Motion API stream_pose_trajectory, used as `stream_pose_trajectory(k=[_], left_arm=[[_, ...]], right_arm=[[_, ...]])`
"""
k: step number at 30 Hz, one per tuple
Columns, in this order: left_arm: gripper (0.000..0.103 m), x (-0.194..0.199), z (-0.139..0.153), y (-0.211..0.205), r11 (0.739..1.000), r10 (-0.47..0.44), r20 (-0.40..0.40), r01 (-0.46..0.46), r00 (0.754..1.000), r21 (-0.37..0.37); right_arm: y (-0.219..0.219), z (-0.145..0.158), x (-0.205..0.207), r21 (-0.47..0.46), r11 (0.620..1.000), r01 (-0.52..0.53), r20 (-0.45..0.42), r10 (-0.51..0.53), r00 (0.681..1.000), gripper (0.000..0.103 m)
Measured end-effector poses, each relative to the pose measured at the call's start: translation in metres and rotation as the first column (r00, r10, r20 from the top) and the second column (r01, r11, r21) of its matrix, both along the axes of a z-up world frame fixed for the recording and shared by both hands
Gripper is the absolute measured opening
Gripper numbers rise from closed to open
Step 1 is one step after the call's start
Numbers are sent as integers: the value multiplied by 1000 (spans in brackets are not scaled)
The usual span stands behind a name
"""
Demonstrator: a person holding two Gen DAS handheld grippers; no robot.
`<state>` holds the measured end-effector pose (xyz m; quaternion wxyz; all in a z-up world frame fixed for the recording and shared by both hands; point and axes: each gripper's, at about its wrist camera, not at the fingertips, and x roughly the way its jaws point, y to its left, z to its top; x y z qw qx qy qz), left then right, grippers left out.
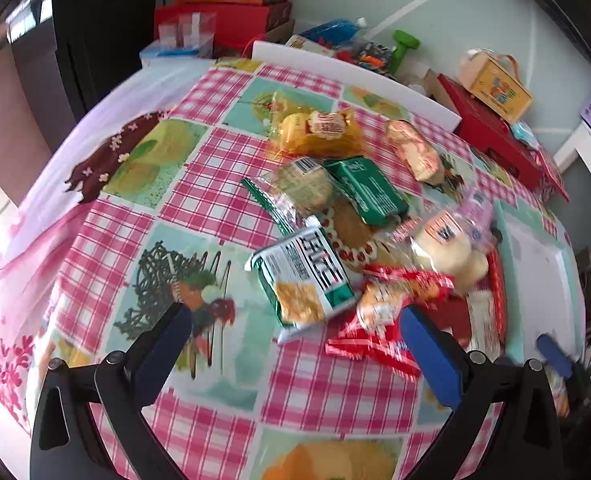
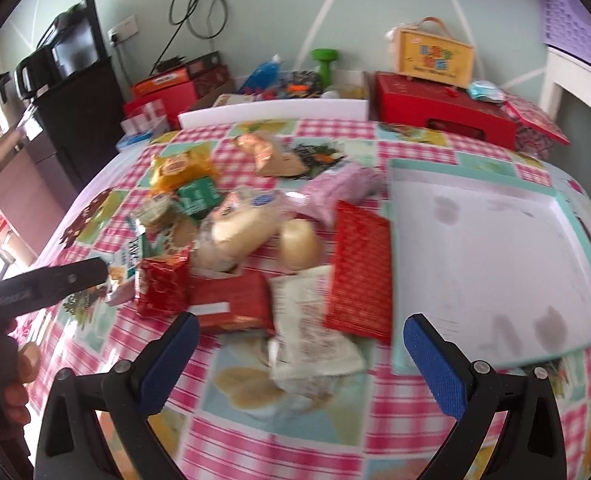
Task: Organize snacks
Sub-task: 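Reach the left tool to the white-green biscuit pack while the right tool reaches the red snack packet, then grasp the white-green biscuit pack with the left tool while the right tool grasps the red snack packet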
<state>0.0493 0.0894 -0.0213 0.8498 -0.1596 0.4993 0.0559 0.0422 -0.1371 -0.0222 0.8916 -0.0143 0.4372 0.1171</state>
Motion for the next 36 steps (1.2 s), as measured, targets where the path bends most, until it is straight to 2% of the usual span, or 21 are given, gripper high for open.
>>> stream_pose_trajectory(k=[3, 11, 17, 20, 22, 23, 24, 26, 27, 30, 36], left_arm=[[103, 13, -6, 6, 999, 21, -39, -22, 999, -29], [103, 40, -20, 8, 1000, 14, -99, -16, 995, -22], [102, 50, -32, 9, 999, 3, -113, -9, 994, -49], [93, 54, -37, 8, 998, -3, -120, -4, 993, -57], [92, 55, -41, 8, 998, -3, -126, -5, 992, -62], [88, 55, -42, 8, 998, -3, -122, -5, 993, -65], [77, 54, -41, 8, 998, -5, -116, -2, 993, -63], [68, 56, -41, 6, 999, -5, -112, -1, 994, -50], [67, 56, -40, 6, 998, -5, -110, -2, 994, -55], [63, 55, -39, 6, 998, -4, -107, -2, 994, -55], [57, 44, -25, 4, 999, 7, -80, -10, 997, -47]], right_arm=[[18, -5, 7, 11, 999, -43, -29, 43, 999, 102], [67, -12, 18, 45, 986, -163, -37, 165, 986, 96], [88, -24, 28, 45, 977, -207, -69, 210, 975, 80], [90, -29, 33, 65, 976, -206, -88, 211, 973, 72], [92, -29, 35, 72, 975, -209, -83, 215, 973, 70], [92, -29, 35, 79, 974, -213, -85, 219, 972, 67], [93, -30, 35, 86, 973, -216, -87, 224, 971, 63], [93, -29, 35, 94, 971, -218, -86, 226, 970, 58], [92, -28, 34, 97, 971, -217, -86, 225, 971, 53], [90, -26, 34, 122, 969, -216, -88, 227, 970, 48], [87, -22, 31, 138, 966, -219, -90, 232, 969, 43]])
